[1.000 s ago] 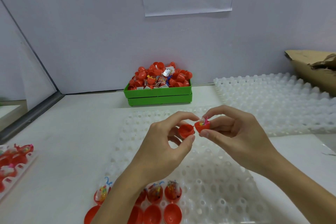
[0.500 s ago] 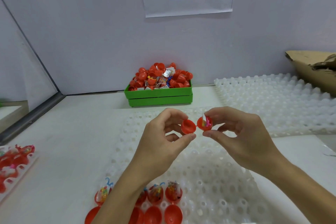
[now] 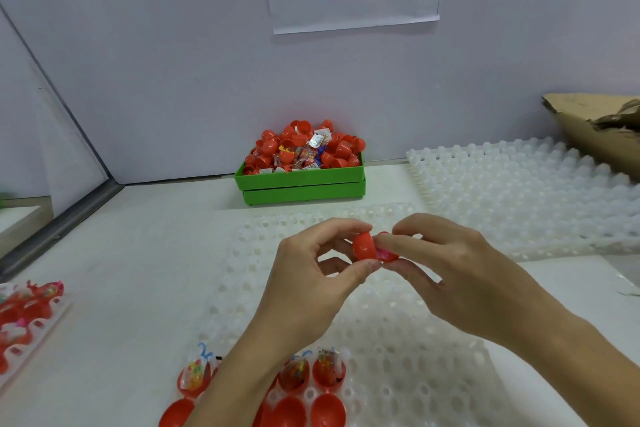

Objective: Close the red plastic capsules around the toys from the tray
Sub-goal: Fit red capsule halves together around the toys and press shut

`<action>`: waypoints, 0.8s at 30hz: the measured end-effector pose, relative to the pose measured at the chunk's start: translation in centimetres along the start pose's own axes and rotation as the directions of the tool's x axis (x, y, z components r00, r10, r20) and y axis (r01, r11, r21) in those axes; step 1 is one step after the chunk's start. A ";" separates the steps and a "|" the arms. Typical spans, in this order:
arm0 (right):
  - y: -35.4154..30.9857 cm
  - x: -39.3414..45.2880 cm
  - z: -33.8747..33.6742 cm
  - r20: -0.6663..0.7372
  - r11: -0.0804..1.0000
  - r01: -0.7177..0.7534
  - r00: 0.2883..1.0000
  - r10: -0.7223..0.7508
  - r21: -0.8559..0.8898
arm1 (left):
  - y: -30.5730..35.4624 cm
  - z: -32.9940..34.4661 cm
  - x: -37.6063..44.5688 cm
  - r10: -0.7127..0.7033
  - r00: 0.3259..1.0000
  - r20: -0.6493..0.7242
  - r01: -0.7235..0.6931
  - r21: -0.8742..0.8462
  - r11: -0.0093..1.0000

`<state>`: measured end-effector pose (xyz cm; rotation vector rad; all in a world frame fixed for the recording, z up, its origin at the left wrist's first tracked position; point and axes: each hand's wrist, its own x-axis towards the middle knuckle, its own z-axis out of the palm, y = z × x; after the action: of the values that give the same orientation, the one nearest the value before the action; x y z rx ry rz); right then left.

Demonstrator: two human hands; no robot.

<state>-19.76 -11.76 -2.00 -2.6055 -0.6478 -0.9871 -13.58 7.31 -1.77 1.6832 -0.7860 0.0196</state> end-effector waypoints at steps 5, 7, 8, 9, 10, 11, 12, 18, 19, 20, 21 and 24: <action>-0.2 0.0 -0.3 0.022 0.998 0.014 1.000 -0.012 -0.066 | 0.0 0.4 -0.1 0.013 1.000 0.009 -0.014 0.037 0.999; -0.4 0.0 -0.3 0.010 1.000 -0.020 1.000 0.020 -0.012 | 0.0 0.5 -0.2 0.011 1.000 0.001 -0.011 0.010 1.000; -0.4 0.0 -0.3 0.000 0.998 -0.050 0.999 0.050 0.025 | 0.0 0.6 -0.2 0.007 1.000 -0.001 -0.007 -0.011 1.000; -0.4 0.0 -0.3 -0.012 0.994 -0.083 0.996 0.084 0.065 | 0.0 0.7 -0.2 0.001 1.000 -0.002 -0.001 -0.029 1.000; -0.5 0.0 -0.3 -0.028 0.989 -0.108 0.993 0.111 0.103 | 0.1 0.7 -0.1 -0.006 1.000 -0.003 0.006 -0.045 0.999; -0.5 0.1 -0.2 -0.044 0.983 -0.121 0.991 0.128 0.140 | 0.1 0.7 -0.1 -0.011 1.000 -0.005 0.010 -0.057 0.998; -0.5 0.2 -0.2 -0.059 0.977 -0.124 0.989 0.136 0.174 | 0.0 0.7 -0.1 -0.011 1.000 -0.006 0.010 -0.065 0.998; -0.7 0.6 -0.2 -0.089 0.958 -0.127 0.984 0.154 0.256 | 0.0 0.6 -0.1 0.000 0.999 0.032 0.002 -0.060 0.998; -0.7 0.6 -0.3 -0.086 0.959 -0.132 0.984 0.158 0.249 | 0.0 0.6 -0.2 0.002 0.999 0.039 0.000 -0.055 0.999; -0.7 0.6 -0.3 -0.084 0.959 -0.137 0.983 0.163 0.247 | 0.1 0.6 -0.2 0.005 0.999 0.040 -0.003 -0.052 0.999; -0.7 0.6 -0.3 -0.086 0.958 -0.141 0.982 0.167 0.251 | 0.1 0.6 -0.2 0.009 0.999 0.036 -0.007 -0.049 0.999; -0.7 0.6 -0.3 -0.100 0.953 -0.141 0.980 0.173 0.269 | 0.1 0.7 -0.2 0.023 0.999 0.037 -0.022 -0.026 0.999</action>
<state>-19.83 -11.07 -1.30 -2.3071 -0.4935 -0.9342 -14.01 6.76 -1.97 1.6549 -0.8297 -0.0064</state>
